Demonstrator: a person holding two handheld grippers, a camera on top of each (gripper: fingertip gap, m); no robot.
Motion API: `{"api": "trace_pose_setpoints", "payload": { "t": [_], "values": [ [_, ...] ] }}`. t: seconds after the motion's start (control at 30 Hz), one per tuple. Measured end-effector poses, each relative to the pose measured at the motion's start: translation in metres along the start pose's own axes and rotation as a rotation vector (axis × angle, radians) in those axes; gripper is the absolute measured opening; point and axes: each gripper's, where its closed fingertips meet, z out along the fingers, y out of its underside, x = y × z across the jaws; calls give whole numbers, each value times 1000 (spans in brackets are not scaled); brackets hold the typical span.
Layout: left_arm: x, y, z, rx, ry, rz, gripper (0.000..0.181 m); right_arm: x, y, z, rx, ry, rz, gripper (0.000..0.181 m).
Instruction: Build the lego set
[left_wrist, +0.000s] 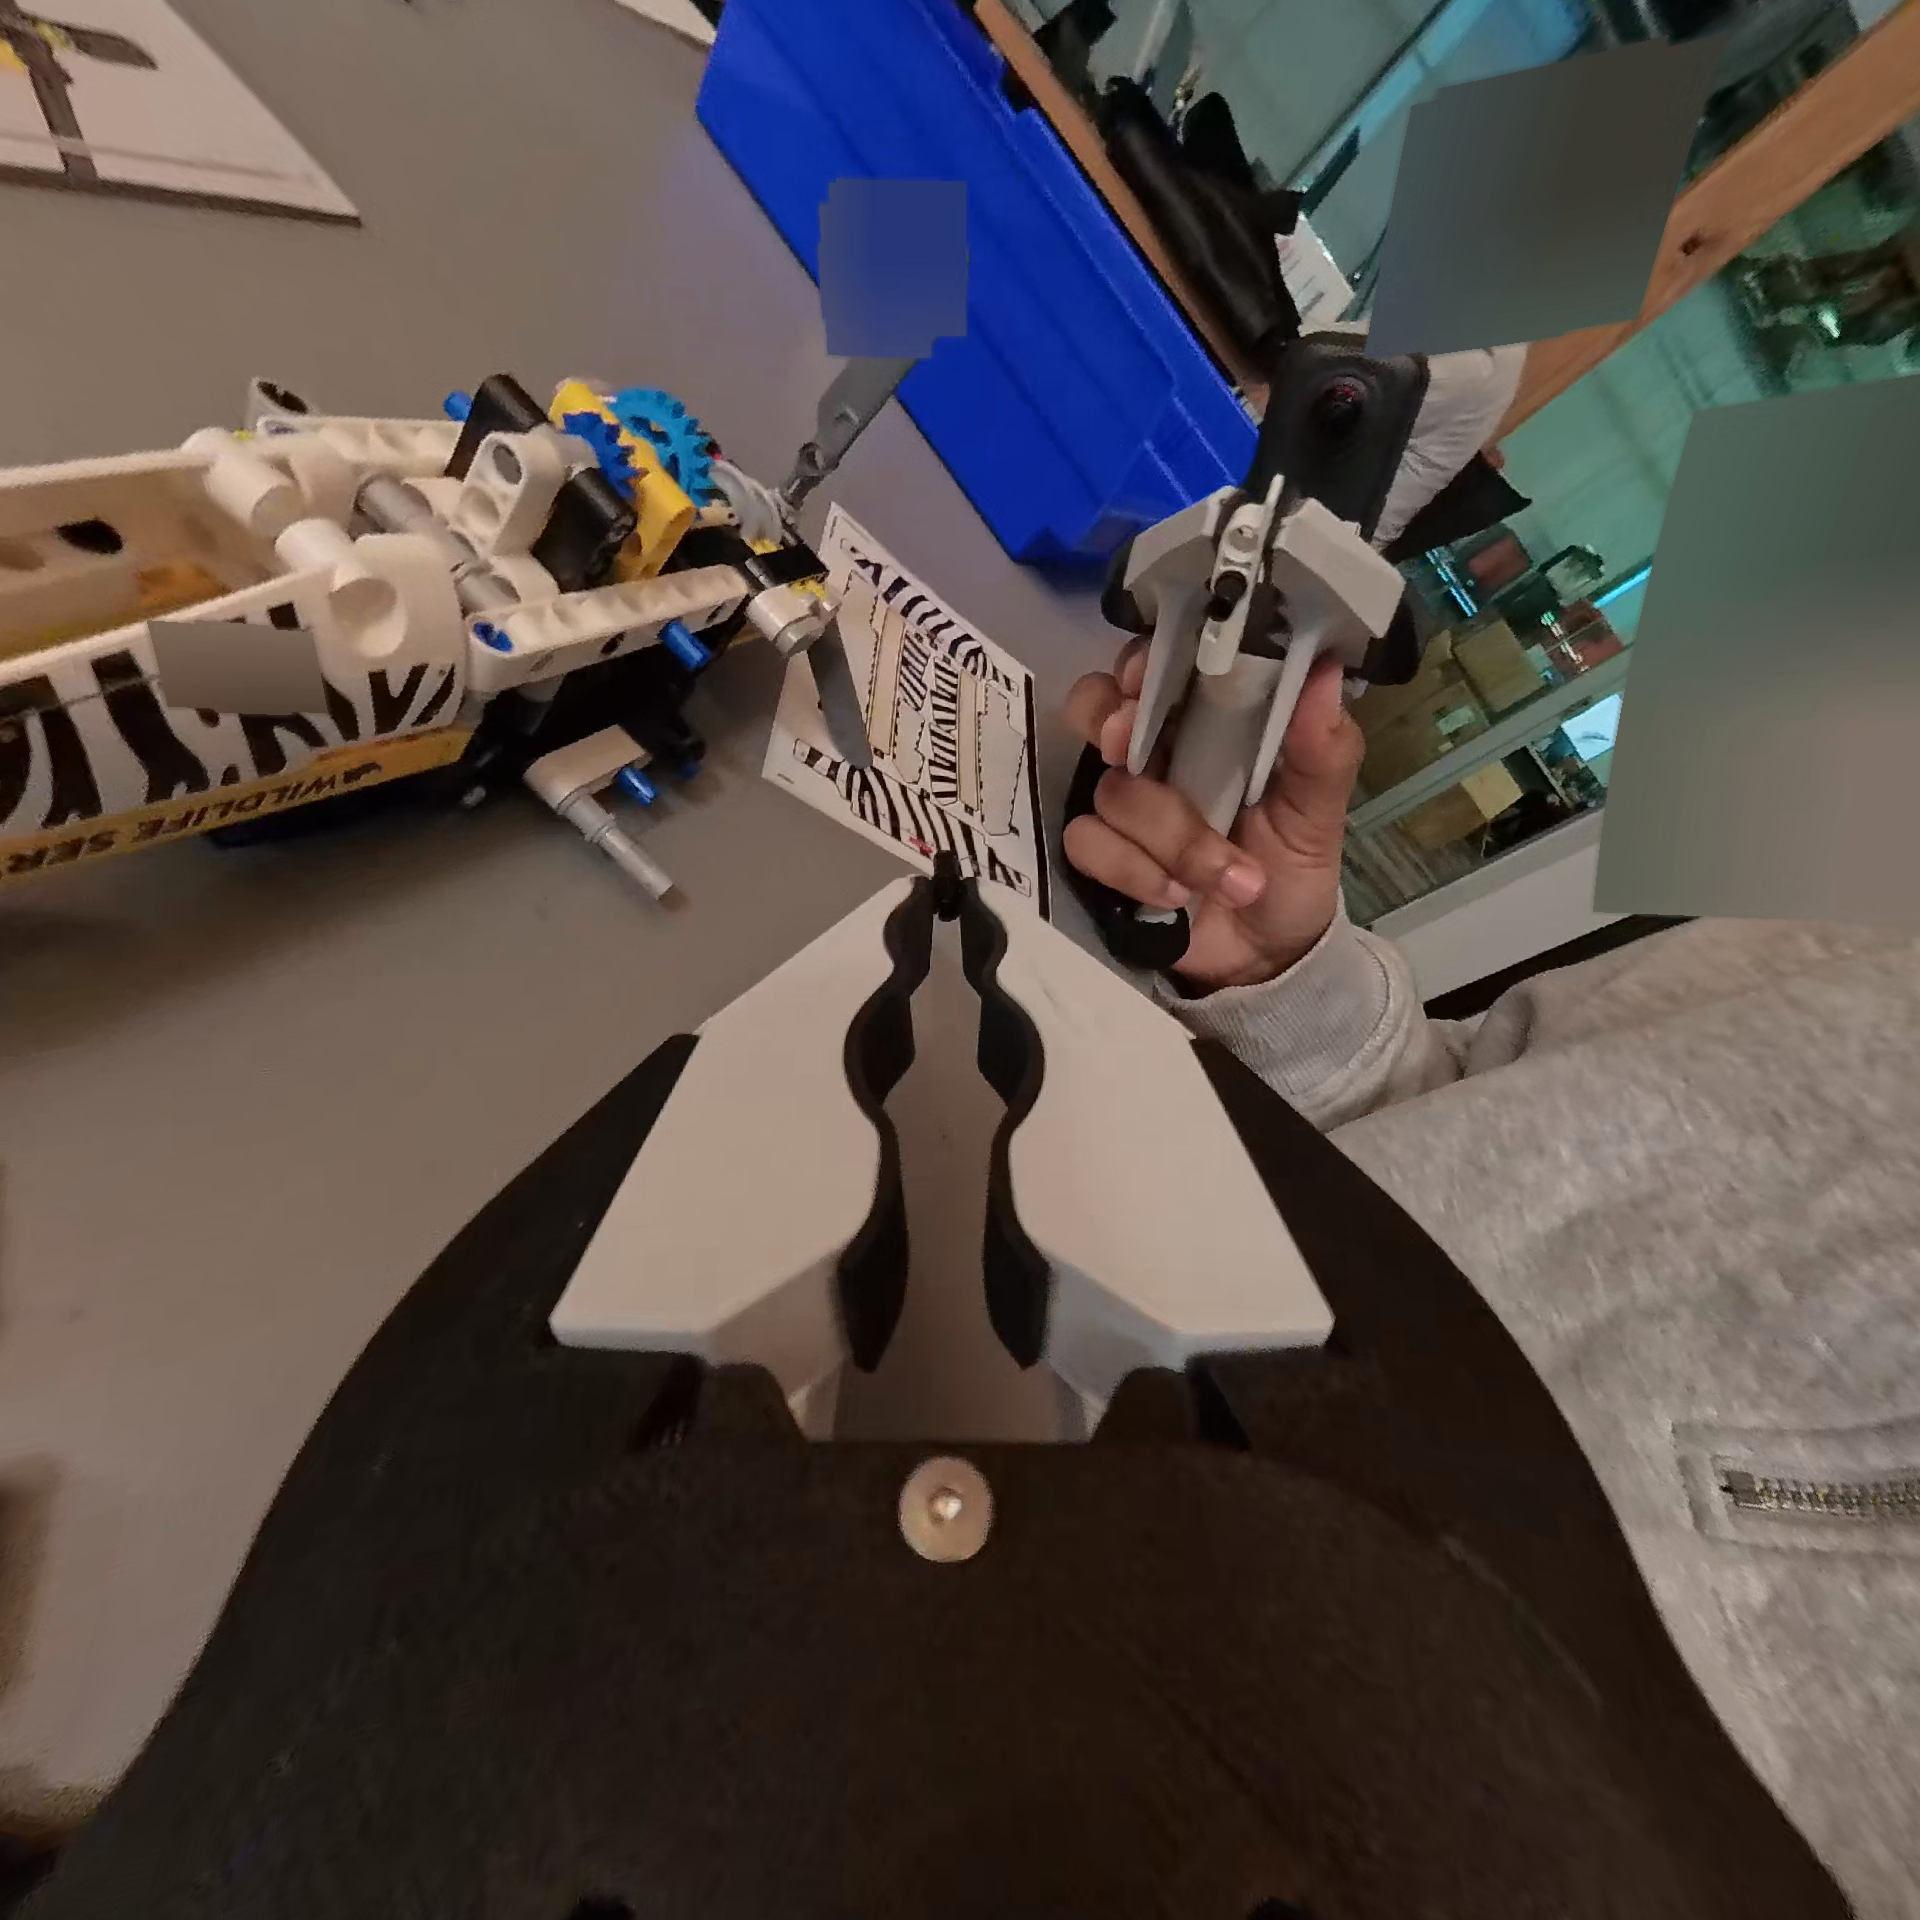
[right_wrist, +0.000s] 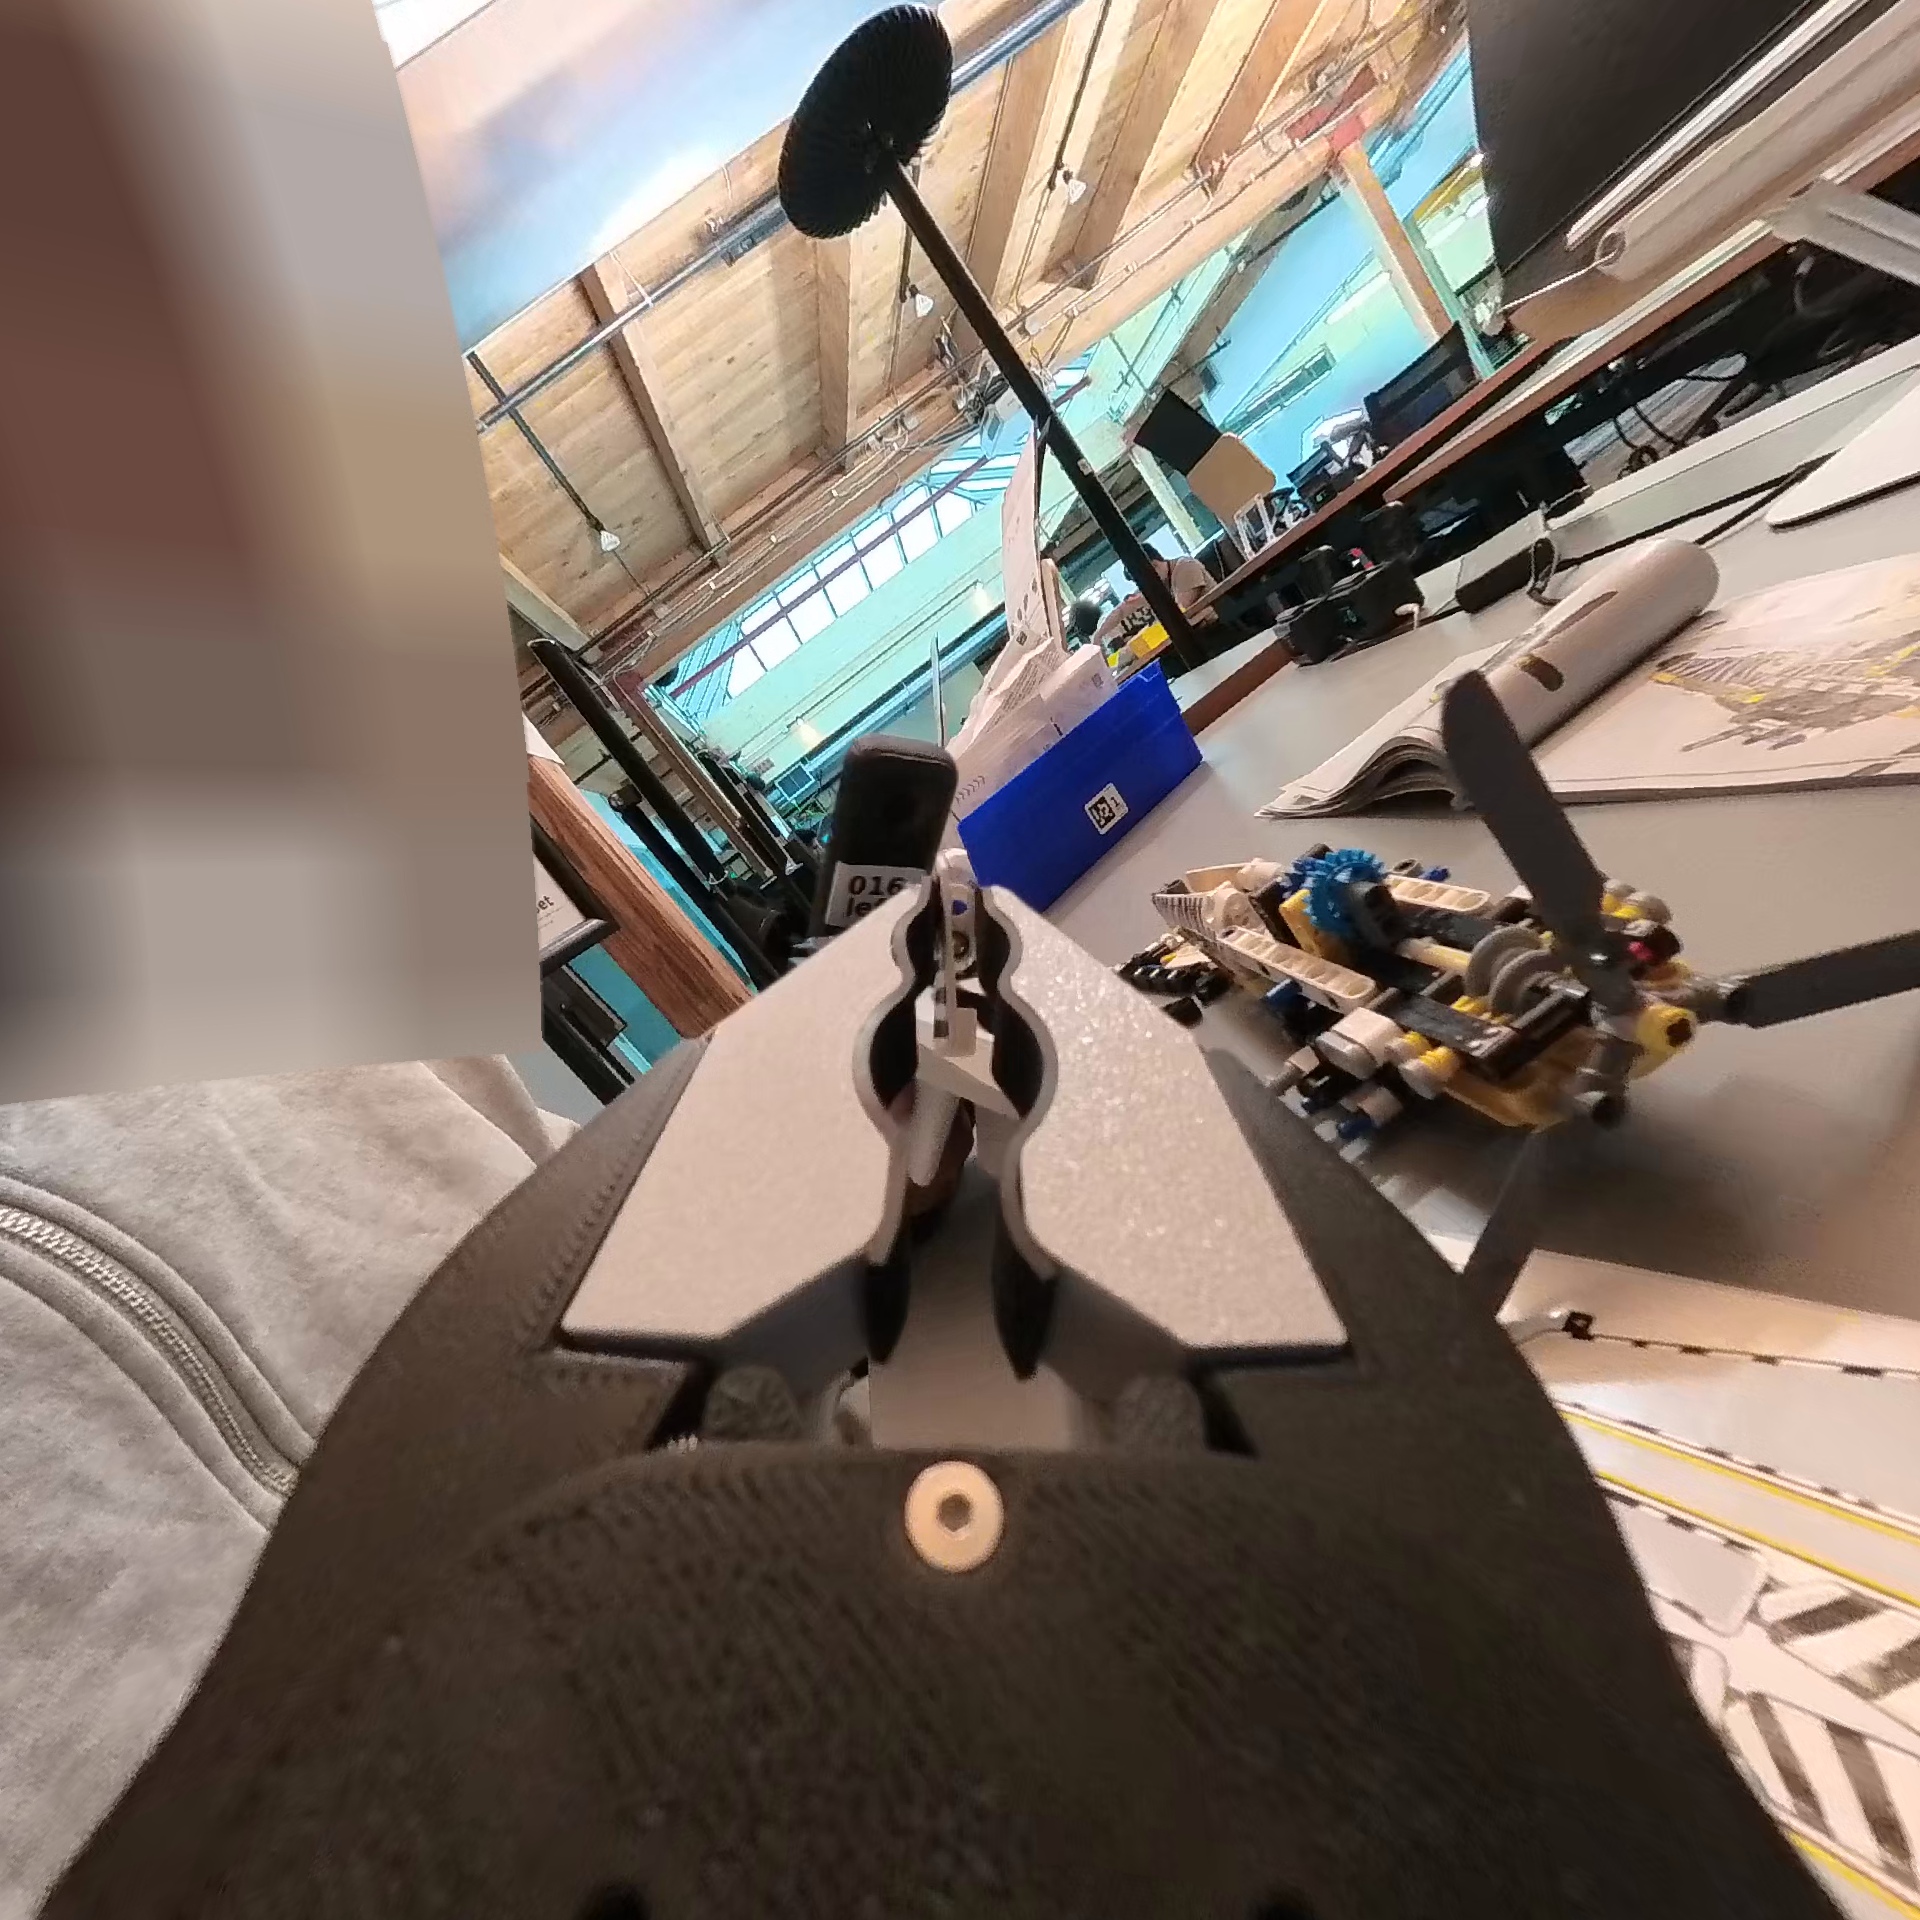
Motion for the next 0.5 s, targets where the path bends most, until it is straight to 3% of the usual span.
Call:
{"api": "trace_pose_setpoints", "payload": {
  "t": [0.27,0.5],
  "values": [
    [-8,16,8,-117,-36,-44,9,4,31,18,-215,58,-22,4],
    [-14,-12,6,49,-87,-29,27,18,5,40,-307,232,-285,5]
  ]
}}
